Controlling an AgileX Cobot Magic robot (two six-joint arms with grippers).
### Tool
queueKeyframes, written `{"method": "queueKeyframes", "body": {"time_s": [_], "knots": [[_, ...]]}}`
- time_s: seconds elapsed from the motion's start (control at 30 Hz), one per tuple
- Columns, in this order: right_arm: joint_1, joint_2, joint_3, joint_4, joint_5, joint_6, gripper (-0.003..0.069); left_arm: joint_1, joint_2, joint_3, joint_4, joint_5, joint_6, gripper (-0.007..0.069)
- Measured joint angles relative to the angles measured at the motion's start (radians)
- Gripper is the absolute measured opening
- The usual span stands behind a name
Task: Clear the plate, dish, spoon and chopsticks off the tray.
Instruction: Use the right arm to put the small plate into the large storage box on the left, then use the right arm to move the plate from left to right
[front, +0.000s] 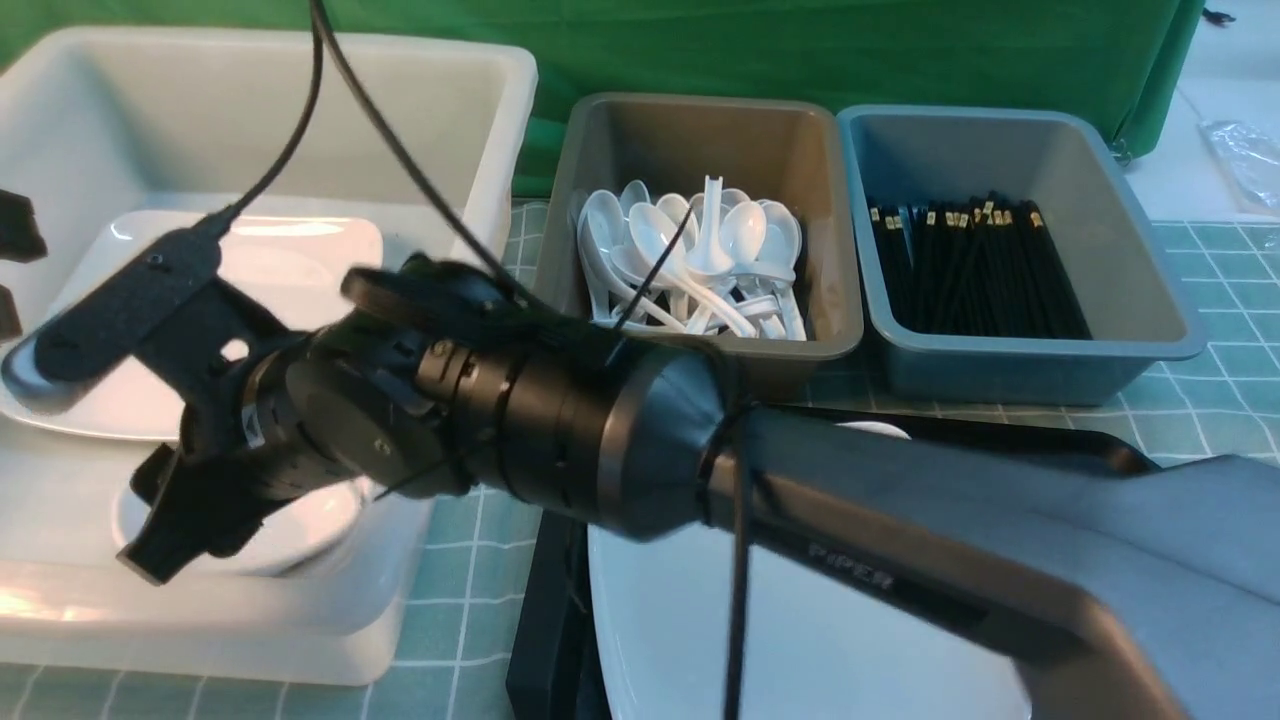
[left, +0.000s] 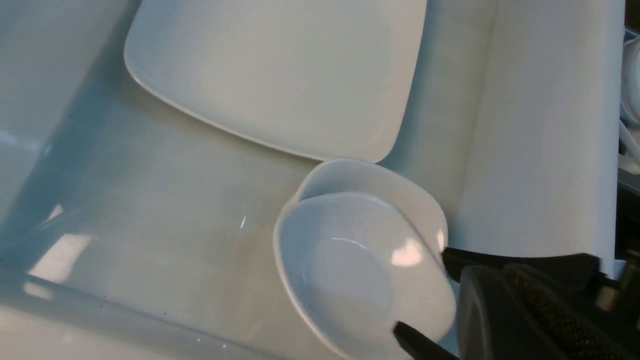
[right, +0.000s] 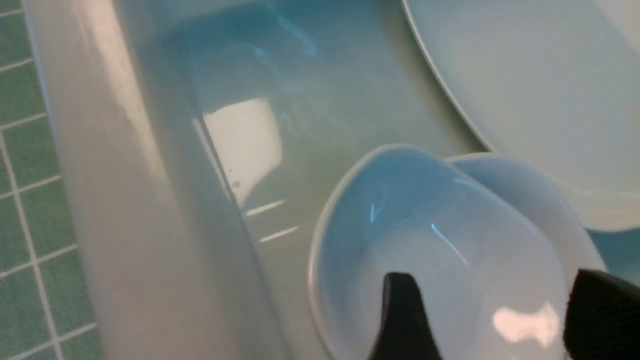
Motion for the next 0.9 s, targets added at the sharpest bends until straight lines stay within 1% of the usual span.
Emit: {"method": "queueKeyframes", "body": {"time_s": [0.07,0.13,0.2,0.23,0.27,0.3,0.33,0.37,0.4,0.43,0.47,0.5,0.57,0.63,0.7,0.73,0.77,0.83,0.9], "knots": [[-0.007,-0.038,0.0,0.0,0.048,0.006,0.0462,0.0,0.0,-0.001,0.021,0.0,-0.005,0.0013],[-0.022,-0.103,-0.002,-0.015,0.131,0.007,0.0463,0.0,0.0,-0.012,0.027,-0.004,-0.015,0.0013],[-0.048,-0.149,-0.003,-0.036,0.212,0.007,0.0436,0.0,-0.001,-0.025,0.031,-0.011,0.008,0.0013],[-0.063,-0.184,-0.004,-0.069,0.27,0.007,0.0393,0.0,-0.001,-0.028,0.025,-0.011,0.034,0.0013],[-0.082,-0.215,-0.004,-0.106,0.33,0.007,0.0328,0.0,-0.001,-0.029,0.014,-0.011,0.063,0.0013],[-0.086,-0.215,-0.004,-0.115,0.33,0.007,0.0313,0.0,-0.001,-0.029,0.008,-0.011,0.069,0.0013],[-0.128,-0.266,-0.004,-0.185,0.44,0.01,0.019,0.0,-0.001,-0.029,-0.019,-0.011,0.116,0.0013],[-0.168,-0.305,-0.004,-0.227,0.532,0.016,0.0101,0.0,-0.001,-0.029,-0.06,-0.011,0.163,0.0013],[-0.21,-0.336,-0.004,-0.262,0.597,0.023,0.0072,0.0,-0.001,-0.029,-0.102,-0.011,0.206,0.0013],[-0.21,-0.336,-0.004,-0.262,0.612,0.025,0.0067,0.0,-0.001,-0.029,-0.102,-0.011,0.216,0.0013],[-0.27,-0.38,0.007,-0.283,0.677,0.037,0.0044,0.0,-0.001,-0.029,-0.182,-0.011,0.283,0.0013],[-0.372,-0.456,0.055,-0.265,0.69,0.04,0.003,0.0,-0.001,-0.029,-0.246,-0.011,0.338,0.0013],[-0.453,-0.523,0.113,-0.227,0.69,0.038,0.0027,-0.005,0.0,-0.029,-0.335,-0.012,0.406,0.0013],[-0.579,-0.632,0.242,-0.142,0.69,0.036,0.0026,-0.024,0.004,-0.029,-0.401,-0.02,0.478,0.0013],[-0.666,-0.709,0.362,-0.074,0.689,0.032,0.0026,-0.049,0.01,-0.029,-0.429,-0.026,0.515,0.0013],[-0.725,-0.763,0.463,-0.026,0.687,0.018,0.0026,-0.091,0.02,-0.029,-0.445,-0.029,0.535,0.0013],[-0.734,-0.779,0.498,-0.018,0.686,0.013,0.0026,-0.097,0.022,-0.029,-0.445,-0.029,0.537,0.0013],[-0.834,-0.865,0.718,0.12,0.664,-0.048,0.0042,-0.181,0.049,-0.029,-0.447,-0.029,0.544,0.0013],[-0.874,-0.909,0.88,0.207,0.601,-0.084,0.0083,-0.257,0.08,-0.029,-0.444,-0.034,0.544,0.0013]]}}
